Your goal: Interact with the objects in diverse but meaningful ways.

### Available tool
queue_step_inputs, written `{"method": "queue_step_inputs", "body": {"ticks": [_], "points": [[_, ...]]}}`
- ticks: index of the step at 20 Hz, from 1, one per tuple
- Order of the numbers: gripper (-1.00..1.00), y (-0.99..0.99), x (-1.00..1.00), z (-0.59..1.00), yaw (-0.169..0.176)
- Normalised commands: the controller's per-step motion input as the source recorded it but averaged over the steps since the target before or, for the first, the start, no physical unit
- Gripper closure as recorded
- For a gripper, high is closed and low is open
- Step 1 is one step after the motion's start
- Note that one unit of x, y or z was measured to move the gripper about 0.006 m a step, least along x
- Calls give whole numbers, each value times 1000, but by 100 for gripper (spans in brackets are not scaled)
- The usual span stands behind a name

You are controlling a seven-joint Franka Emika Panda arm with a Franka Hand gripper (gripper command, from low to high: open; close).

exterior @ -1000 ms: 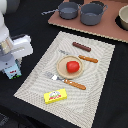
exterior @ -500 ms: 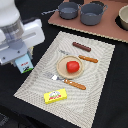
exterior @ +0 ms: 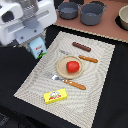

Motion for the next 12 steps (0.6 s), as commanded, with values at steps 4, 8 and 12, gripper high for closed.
{"method": "queue_step_inputs", "body": {"ticks": [4,8,12], "points": [[100,817,77,0,15],[100,796,165,-1,20],[100,797,135,-3,21]]}}
